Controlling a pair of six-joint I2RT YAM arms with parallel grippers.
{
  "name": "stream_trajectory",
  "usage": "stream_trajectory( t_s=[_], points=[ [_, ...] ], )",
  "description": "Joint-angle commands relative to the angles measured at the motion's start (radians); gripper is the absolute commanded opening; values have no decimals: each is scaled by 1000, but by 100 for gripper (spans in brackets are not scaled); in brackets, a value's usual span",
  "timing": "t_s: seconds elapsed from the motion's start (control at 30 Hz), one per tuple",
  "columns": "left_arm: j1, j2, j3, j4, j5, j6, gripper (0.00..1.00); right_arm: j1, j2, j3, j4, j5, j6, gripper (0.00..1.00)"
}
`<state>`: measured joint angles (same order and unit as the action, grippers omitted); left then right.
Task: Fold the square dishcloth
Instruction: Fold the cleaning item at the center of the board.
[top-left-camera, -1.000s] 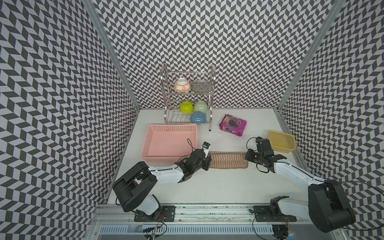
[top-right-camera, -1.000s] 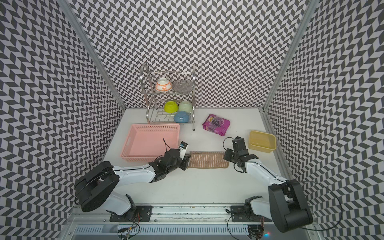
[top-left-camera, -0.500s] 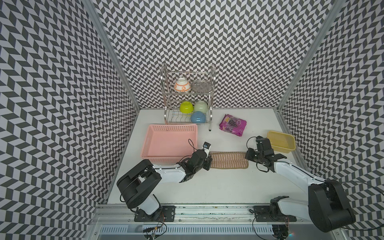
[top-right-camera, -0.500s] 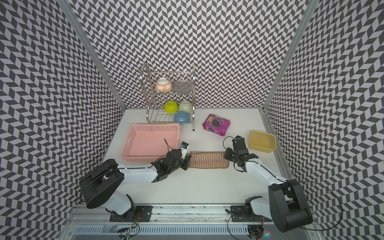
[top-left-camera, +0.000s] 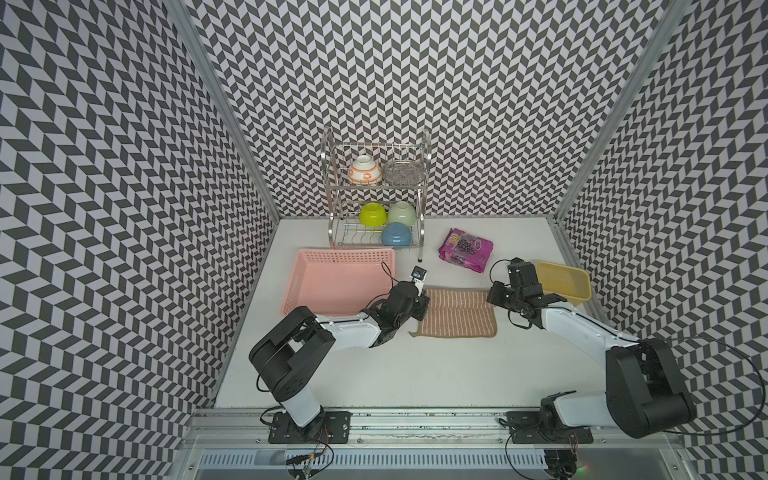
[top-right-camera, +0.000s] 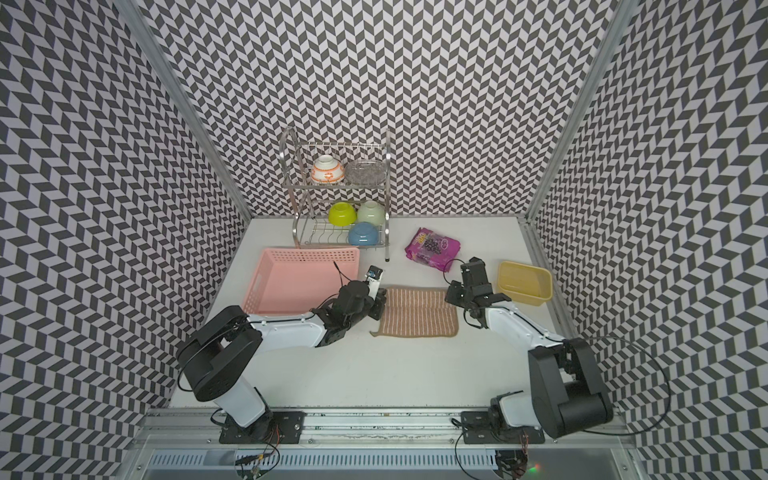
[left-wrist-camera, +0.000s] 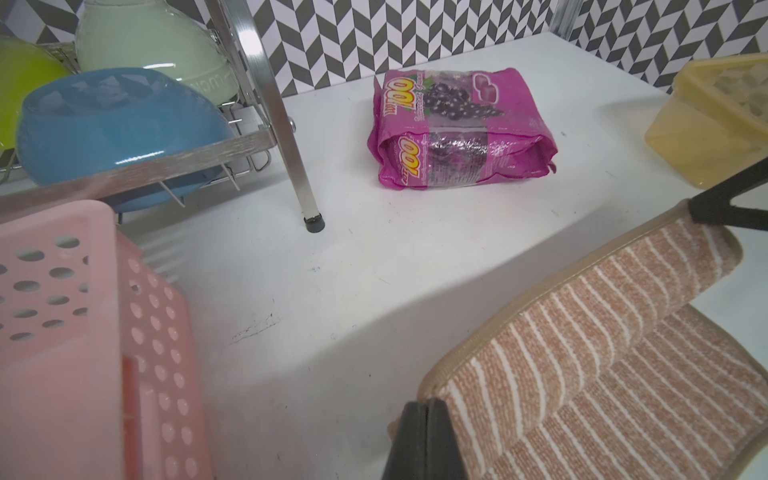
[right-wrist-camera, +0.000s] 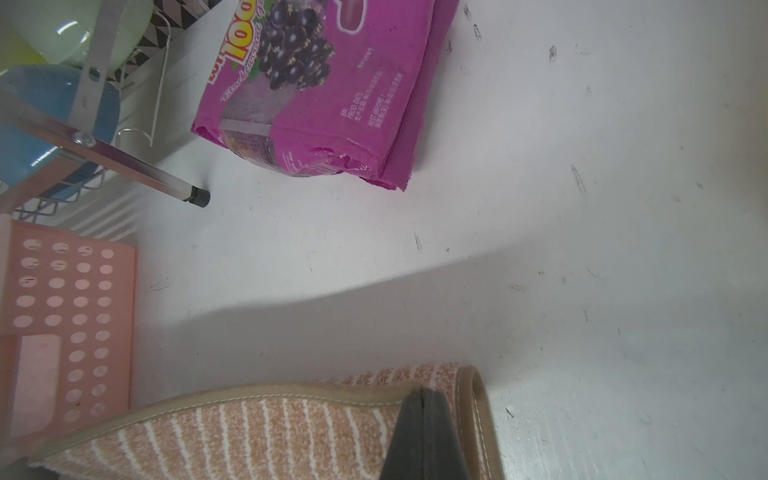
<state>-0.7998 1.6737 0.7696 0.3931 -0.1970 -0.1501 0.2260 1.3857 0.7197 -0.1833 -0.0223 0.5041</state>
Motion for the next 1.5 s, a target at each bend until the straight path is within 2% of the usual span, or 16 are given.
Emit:
stream_trajectory(
  t_s=[0.0, 0.37, 0.87, 1.27, 1.37, 1.47],
  points=[
    [-1, -13, -27, 30, 20, -4, 0, -3, -7, -32, 51, -7, 5, 0],
    [-5, -54, -120, 60, 46, -51, 0, -3, -42, -103, 63, -21, 19, 0],
    [-28, -84, -136, 46, 59, -68, 0, -3, -113, -105, 19, -1, 19, 0],
    [-35, -41, -155, 68, 71, -99, 0, -2, -90, -157, 51, -23, 27, 0],
    [-38, -48, -161, 64, 79, -104, 0, -1, -99, -172, 56, -28, 29, 8],
    [-37, -57, -170, 64, 92, -112, 9, 1, -117, -186, 55, -29, 31, 17]
  ],
)
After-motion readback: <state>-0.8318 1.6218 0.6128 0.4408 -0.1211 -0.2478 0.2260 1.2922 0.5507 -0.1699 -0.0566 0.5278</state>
